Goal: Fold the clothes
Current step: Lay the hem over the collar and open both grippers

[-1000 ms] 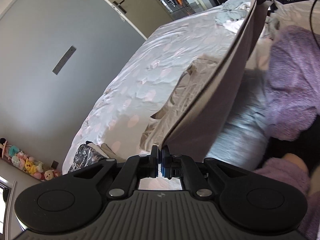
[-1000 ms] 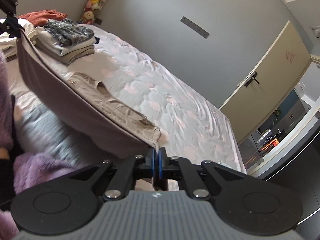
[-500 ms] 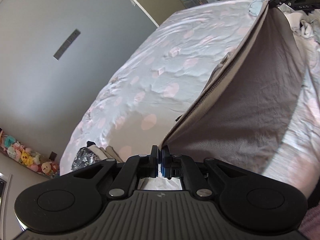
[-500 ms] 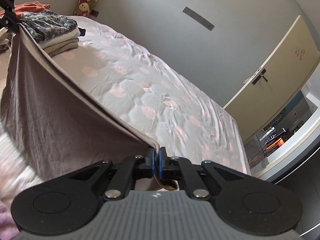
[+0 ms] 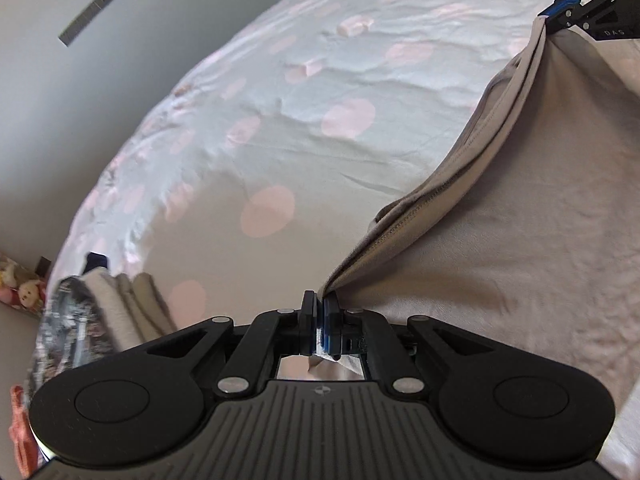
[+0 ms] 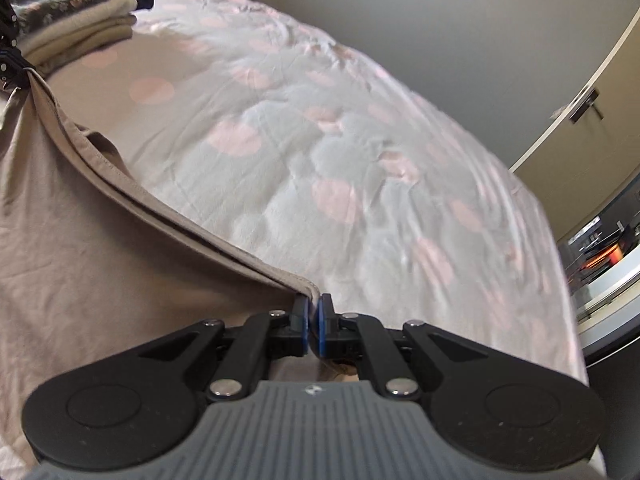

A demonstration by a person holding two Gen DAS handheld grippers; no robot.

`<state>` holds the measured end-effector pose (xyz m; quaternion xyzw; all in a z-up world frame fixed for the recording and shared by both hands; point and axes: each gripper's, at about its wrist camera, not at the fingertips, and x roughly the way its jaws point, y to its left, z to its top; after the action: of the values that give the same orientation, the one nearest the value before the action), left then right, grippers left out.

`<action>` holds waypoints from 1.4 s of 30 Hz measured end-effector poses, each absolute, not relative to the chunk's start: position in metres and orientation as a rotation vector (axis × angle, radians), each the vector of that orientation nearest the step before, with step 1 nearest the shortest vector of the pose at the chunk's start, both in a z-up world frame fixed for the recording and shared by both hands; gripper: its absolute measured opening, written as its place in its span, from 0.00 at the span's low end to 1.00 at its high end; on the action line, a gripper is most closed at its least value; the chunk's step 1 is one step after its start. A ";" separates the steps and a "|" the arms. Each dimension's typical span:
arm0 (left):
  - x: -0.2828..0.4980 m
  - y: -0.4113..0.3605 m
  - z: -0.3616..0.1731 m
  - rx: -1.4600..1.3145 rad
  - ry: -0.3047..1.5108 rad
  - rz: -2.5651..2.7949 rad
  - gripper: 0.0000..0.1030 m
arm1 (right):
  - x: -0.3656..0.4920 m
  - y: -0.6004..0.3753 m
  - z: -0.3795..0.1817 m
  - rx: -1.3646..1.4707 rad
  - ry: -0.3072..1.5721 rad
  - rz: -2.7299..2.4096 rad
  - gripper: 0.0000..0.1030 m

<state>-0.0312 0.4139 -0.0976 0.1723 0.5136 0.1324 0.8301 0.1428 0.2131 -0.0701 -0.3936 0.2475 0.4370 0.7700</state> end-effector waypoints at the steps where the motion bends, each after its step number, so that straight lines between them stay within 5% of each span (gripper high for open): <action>1: -0.027 0.420 -0.107 0.350 1.099 0.274 0.01 | 0.149 0.219 -0.080 -0.849 0.561 0.953 0.06; 7: -0.015 0.441 -0.139 0.275 1.109 0.254 0.02 | 0.174 0.233 -0.123 -0.815 0.641 0.963 0.07; 10: -0.017 0.447 -0.143 0.247 1.095 0.254 0.05 | 0.182 0.228 -0.128 -0.753 0.660 0.956 0.19; 14: -0.021 0.459 -0.140 0.178 1.052 0.310 0.27 | 0.201 0.216 -0.124 -0.610 0.703 0.919 0.26; 20: -0.036 0.483 -0.124 0.003 0.978 0.456 0.28 | 0.226 0.193 -0.113 -0.355 0.775 0.798 0.28; 28: -0.064 0.458 -0.085 -0.124 0.887 0.476 0.28 | 0.197 0.158 -0.082 -0.218 0.792 0.788 0.27; 30: -0.065 0.436 -0.084 -0.116 0.881 0.426 0.26 | 0.178 0.156 -0.081 -0.228 0.774 0.828 0.18; 31: -0.064 0.426 -0.086 -0.119 0.877 0.400 0.25 | 0.169 0.156 -0.081 -0.231 0.761 0.849 0.12; 42: -0.005 0.388 -0.147 -0.204 0.879 0.291 0.25 | 0.109 0.238 -0.109 -0.246 0.790 1.080 0.11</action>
<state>-0.0047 0.3883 -0.1466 -0.0984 0.4230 0.1401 0.8898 0.1086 0.2379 -0.1088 -0.1137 0.3654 0.4991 0.7774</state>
